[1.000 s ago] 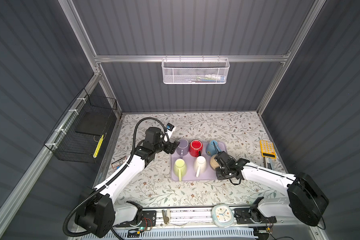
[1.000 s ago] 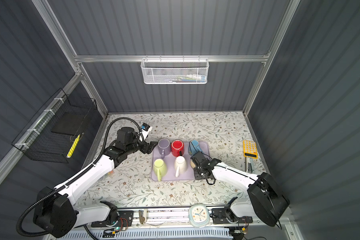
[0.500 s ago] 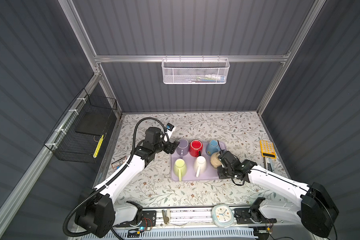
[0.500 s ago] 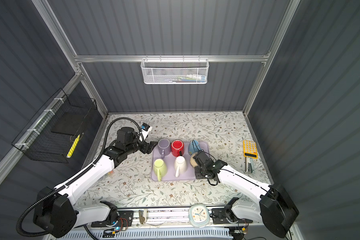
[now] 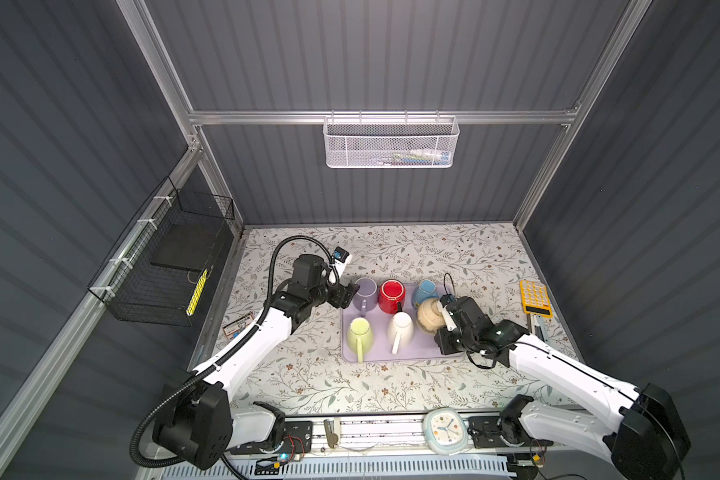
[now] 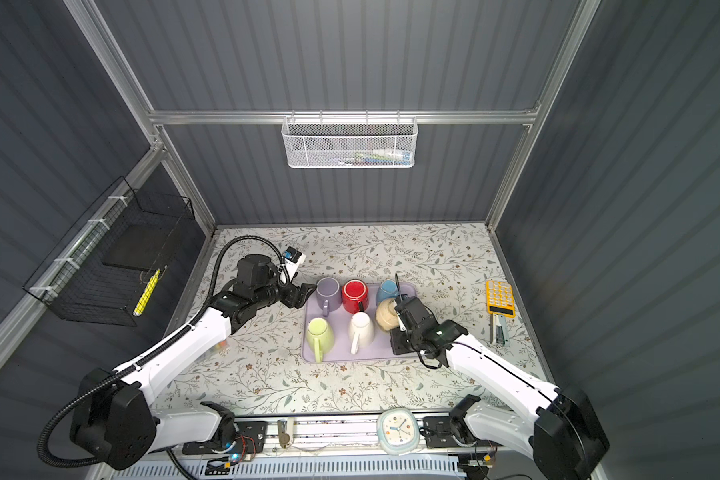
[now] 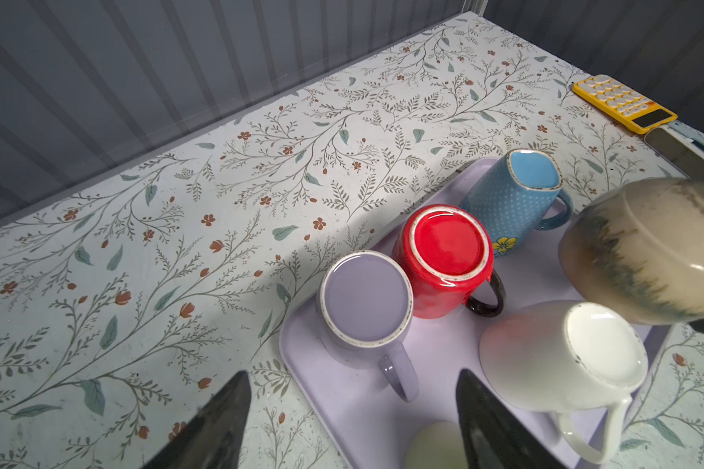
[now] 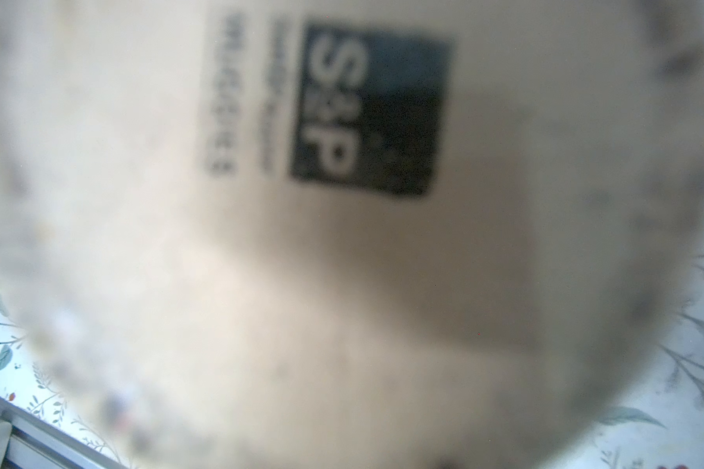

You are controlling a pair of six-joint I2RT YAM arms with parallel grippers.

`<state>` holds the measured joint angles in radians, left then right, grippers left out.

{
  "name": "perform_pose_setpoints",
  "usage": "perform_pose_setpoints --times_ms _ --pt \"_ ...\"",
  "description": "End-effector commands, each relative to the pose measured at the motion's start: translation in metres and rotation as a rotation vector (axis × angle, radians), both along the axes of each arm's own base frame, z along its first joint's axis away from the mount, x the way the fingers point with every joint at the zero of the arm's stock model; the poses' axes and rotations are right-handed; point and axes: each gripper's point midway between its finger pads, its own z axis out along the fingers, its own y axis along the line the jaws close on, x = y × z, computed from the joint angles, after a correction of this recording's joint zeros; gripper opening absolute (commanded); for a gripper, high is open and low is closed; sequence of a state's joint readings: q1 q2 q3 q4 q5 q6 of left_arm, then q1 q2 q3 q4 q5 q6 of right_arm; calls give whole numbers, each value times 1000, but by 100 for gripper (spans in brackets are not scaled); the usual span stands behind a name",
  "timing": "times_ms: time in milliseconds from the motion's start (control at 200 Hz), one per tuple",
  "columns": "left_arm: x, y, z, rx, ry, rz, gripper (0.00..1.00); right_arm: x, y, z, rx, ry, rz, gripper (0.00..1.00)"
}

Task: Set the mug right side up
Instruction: 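Lift the beige mug with the right gripper toward the left gripper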

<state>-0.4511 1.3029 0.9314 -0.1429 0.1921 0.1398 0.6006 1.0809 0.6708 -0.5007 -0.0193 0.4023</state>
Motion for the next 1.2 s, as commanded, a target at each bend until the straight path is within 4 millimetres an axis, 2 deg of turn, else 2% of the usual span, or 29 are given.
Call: perform_pose_setpoints --times_ms 0,110,170,350,550,680,690,725,755,925,1106,1196 --pt "0 -11 15 -49 22 -22 79 31 11 51 123 -162 15 2" --pt "1 -14 23 -85 26 -18 79 40 4 63 159 -184 9 1" --pt "2 -17 27 -122 31 -14 79 50 5 77 185 -231 17 1" --pt "1 -37 43 -254 70 -65 79 71 3 106 211 -316 32 1" --pt "3 -53 55 -366 115 -107 78 100 1 140 335 -446 -3 0" --pt "1 -69 61 -428 180 -172 78 111 9 156 387 -485 18 0" --pt "0 -71 61 -430 188 -180 78 114 9 149 381 -466 14 0" --pt "-1 -75 61 -440 206 -201 77 118 10 147 380 -461 11 0" --pt "-3 -78 63 -447 212 -213 76 116 17 149 407 -451 45 0" --pt "-6 -85 76 -522 193 -249 76 124 25 161 469 -489 60 0" --pt "-6 -97 88 -608 191 -302 76 130 42 177 574 -503 113 0" --pt "-6 -99 91 -625 179 -312 76 124 54 184 631 -505 182 1"
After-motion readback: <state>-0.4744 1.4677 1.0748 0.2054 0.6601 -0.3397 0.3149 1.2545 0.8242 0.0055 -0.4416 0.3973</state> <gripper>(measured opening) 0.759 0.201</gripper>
